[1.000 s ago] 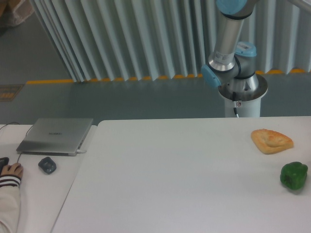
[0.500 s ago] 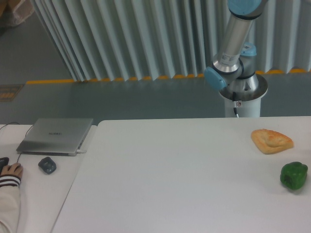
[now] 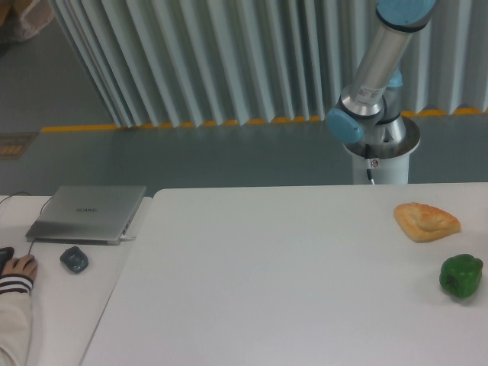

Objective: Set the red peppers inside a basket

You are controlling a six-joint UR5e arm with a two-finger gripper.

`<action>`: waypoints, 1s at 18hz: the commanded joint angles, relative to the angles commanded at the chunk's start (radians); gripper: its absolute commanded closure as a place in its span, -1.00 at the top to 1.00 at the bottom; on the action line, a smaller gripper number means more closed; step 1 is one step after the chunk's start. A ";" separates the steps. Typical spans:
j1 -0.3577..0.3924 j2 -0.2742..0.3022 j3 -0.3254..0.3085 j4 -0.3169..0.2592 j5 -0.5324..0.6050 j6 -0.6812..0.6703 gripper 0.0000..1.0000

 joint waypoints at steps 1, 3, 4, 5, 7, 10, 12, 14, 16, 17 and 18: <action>-0.003 0.002 -0.008 0.003 0.000 0.001 -0.17; 0.003 -0.002 -0.009 0.005 0.000 -0.002 -0.07; 0.002 -0.003 -0.012 0.005 -0.002 -0.003 0.43; -0.003 -0.002 -0.014 0.005 -0.003 -0.020 0.99; -0.006 0.002 -0.014 0.005 -0.003 -0.070 1.00; -0.008 0.000 -0.002 0.005 -0.024 -0.083 1.00; -0.008 0.002 0.002 0.003 -0.031 -0.086 1.00; -0.023 0.012 0.008 -0.006 -0.028 -0.153 1.00; -0.084 0.038 0.003 -0.018 -0.025 -0.251 1.00; -0.118 0.055 0.000 -0.026 -0.022 -0.317 1.00; -0.152 0.063 -0.003 -0.032 -0.021 -0.368 1.00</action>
